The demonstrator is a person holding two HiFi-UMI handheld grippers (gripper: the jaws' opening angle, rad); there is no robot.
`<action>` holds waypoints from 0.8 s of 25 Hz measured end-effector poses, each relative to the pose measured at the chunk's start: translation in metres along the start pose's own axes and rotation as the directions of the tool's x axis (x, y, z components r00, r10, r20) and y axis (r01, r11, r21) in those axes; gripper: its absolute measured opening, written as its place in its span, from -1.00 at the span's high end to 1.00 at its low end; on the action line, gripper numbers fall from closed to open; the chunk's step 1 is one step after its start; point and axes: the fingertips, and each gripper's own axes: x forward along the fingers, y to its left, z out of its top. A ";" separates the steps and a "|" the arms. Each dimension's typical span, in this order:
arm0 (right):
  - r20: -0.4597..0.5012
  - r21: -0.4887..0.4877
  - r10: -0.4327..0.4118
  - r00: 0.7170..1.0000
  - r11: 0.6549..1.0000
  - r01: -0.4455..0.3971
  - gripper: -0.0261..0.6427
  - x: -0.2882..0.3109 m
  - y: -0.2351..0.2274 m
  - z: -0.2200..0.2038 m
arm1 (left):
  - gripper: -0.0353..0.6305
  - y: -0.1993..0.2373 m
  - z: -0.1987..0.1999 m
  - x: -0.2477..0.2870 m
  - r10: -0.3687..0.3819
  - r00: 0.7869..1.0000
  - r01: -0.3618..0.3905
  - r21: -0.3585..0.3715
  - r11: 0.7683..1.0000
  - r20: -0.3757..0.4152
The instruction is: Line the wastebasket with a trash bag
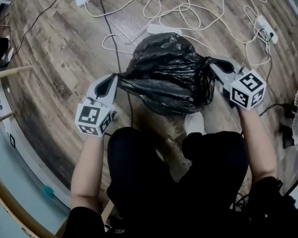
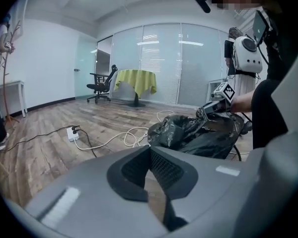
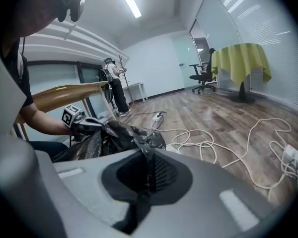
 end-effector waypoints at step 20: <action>-0.010 0.191 -0.023 1.000 0.981 0.025 0.91 0.039 -0.051 -0.067 | 0.87 0.038 -0.058 0.030 0.054 0.998 -0.055 -0.029 0.998 -0.040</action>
